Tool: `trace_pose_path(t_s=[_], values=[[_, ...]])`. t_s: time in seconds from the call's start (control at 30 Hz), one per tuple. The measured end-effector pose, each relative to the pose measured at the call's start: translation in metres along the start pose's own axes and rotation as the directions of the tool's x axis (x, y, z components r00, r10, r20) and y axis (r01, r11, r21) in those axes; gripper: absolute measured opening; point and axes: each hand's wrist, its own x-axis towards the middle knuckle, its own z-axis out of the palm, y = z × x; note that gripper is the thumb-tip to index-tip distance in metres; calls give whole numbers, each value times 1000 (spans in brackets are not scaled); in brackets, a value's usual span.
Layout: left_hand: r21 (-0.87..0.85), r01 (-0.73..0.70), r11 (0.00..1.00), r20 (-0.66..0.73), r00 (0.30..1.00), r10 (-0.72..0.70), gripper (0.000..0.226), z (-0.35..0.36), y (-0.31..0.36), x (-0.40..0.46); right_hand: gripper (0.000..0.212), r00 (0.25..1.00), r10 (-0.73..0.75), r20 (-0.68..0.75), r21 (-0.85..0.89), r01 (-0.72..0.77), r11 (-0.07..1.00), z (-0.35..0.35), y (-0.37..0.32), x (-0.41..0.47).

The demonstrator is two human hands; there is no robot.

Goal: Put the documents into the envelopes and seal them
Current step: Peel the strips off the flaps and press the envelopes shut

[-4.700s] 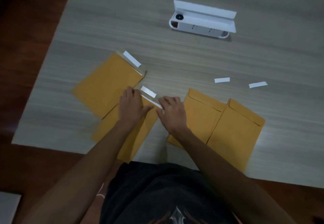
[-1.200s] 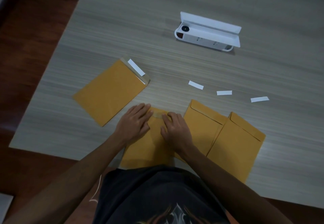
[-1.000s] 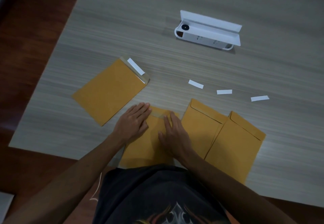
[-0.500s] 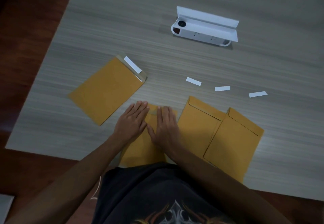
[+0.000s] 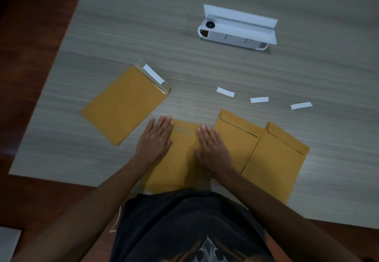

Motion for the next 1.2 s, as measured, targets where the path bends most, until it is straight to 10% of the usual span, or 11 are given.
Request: trace_pose_path(t_s=[0.23,1.07,1.2], values=[[-60,-181,982,47,982,184,59,-6,42,15,56,1000,-3,13,-28,3,1000,-6,-1,-2],[-99,71,992,-112,990,-82,43,-11,-17,-2,70,980,178,85,-126,-166,978,-18,19,-5],[-178,297,938,-122,939,-320,49,-22,-55,-4,63,974,215,71,-130,-205,970,-30,45,-2]])
